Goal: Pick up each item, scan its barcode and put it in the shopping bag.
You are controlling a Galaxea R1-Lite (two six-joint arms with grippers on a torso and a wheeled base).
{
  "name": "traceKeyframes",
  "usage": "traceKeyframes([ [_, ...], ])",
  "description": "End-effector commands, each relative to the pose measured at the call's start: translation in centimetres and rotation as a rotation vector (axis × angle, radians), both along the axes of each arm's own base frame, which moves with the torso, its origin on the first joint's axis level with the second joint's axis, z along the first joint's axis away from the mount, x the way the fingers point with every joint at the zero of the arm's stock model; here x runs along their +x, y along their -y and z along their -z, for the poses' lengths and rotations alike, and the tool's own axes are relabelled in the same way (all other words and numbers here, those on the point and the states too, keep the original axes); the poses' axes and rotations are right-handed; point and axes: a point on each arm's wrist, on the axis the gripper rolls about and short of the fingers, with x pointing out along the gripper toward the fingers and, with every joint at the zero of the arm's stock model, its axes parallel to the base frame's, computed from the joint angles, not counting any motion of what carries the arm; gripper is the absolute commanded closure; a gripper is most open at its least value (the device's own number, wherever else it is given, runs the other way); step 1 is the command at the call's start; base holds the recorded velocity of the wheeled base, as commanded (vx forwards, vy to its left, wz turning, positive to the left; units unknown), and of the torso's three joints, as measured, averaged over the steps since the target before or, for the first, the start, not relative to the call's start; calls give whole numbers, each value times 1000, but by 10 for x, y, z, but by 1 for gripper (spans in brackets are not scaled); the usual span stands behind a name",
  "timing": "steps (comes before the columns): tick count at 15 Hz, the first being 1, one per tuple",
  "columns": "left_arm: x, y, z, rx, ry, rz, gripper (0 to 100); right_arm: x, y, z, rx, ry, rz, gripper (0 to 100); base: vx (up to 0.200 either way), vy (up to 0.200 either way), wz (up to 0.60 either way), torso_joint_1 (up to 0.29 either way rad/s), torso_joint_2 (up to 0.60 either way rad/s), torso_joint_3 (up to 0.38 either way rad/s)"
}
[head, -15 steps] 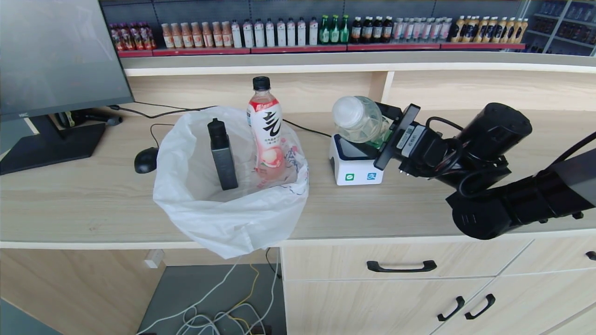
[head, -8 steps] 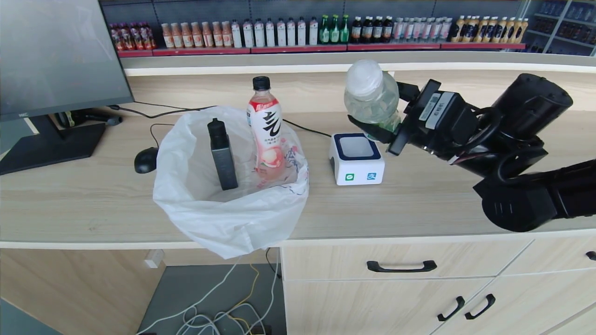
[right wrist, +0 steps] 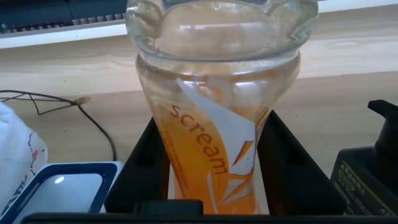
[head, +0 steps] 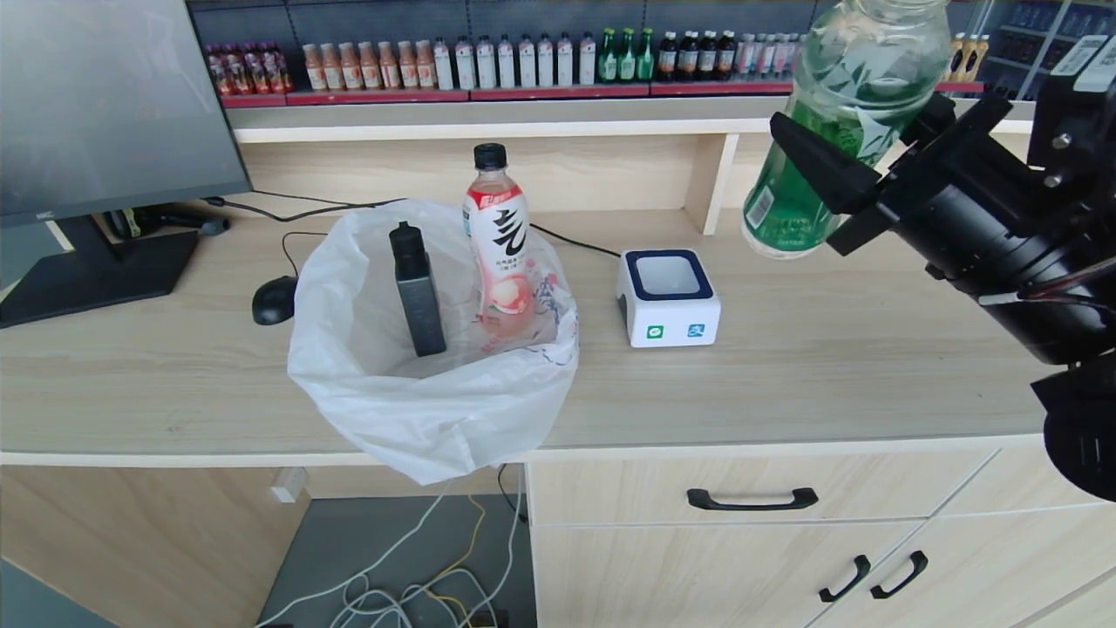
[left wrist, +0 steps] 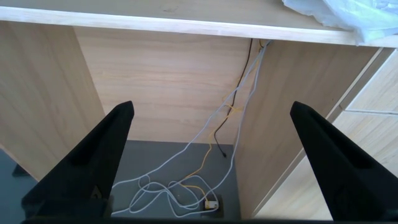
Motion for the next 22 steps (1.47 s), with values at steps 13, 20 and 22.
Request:
traceKeyframes([
  [13, 0, 0, 0, 0, 0, 0, 0, -12, 17, 30, 434, -303, 117, 100, -15, 0, 0, 0, 0, 0],
  [20, 0, 0, 0, -2, 0, 0, 0, 2, 27, 42, 453, -349, 166, 100, 0, 114, 0, 0, 0, 1],
  [22, 0, 0, 0, -2, 0, 0, 0, 4, 28, 43, 453, -348, 170, 100, 0, 200, 0, 12, 7, 5],
])
